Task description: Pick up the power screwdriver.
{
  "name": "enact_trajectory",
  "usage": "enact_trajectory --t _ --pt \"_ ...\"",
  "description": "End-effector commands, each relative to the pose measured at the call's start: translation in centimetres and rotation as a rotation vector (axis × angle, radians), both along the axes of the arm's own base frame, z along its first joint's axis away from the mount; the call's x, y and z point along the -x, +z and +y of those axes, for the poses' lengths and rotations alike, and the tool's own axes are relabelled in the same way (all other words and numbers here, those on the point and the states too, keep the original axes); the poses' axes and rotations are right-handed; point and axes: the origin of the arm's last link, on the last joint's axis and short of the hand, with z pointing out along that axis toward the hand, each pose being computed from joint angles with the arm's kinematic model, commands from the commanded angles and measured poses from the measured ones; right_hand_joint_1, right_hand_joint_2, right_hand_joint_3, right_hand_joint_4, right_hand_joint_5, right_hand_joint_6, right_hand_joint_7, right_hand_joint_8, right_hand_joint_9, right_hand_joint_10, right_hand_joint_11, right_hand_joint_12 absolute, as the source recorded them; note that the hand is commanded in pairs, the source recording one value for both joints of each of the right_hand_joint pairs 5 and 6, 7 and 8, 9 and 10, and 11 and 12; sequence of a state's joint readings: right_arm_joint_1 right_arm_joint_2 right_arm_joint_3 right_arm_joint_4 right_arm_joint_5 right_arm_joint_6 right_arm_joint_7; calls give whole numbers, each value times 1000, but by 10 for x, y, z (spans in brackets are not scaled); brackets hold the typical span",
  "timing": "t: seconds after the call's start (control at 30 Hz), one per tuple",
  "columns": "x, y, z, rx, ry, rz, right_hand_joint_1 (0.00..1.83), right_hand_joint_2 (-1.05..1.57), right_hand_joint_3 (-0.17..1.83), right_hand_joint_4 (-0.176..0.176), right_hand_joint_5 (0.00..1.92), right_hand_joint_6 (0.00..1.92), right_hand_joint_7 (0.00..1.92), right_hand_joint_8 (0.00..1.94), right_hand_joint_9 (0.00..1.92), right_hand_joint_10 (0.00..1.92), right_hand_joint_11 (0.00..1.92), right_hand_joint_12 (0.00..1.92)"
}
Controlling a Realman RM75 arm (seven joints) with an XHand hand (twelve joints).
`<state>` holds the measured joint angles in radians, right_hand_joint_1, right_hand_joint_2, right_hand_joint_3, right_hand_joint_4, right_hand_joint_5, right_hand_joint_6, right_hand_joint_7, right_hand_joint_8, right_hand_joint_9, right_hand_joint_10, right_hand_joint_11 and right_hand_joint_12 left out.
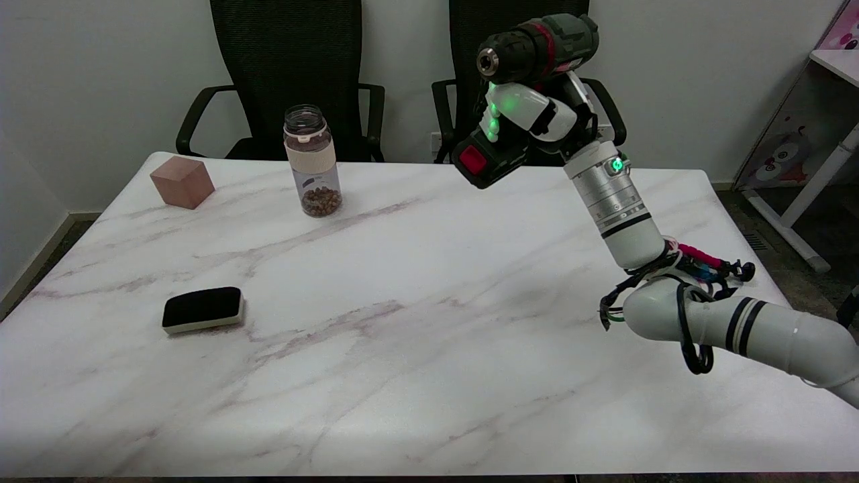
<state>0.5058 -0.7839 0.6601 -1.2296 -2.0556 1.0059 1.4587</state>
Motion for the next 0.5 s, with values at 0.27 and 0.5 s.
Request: enact_trajectory --t 0.27,0.5 --pt "-1 -13 -3 -3 -27 54 899 769 784 176 1920 1920 1920 1920 1920 1920 1920 1920" --pt "1 -14 -3 -7 -40 52 898 763 786 176 1920 1920 1920 1920 1920 1920 1920 1920"
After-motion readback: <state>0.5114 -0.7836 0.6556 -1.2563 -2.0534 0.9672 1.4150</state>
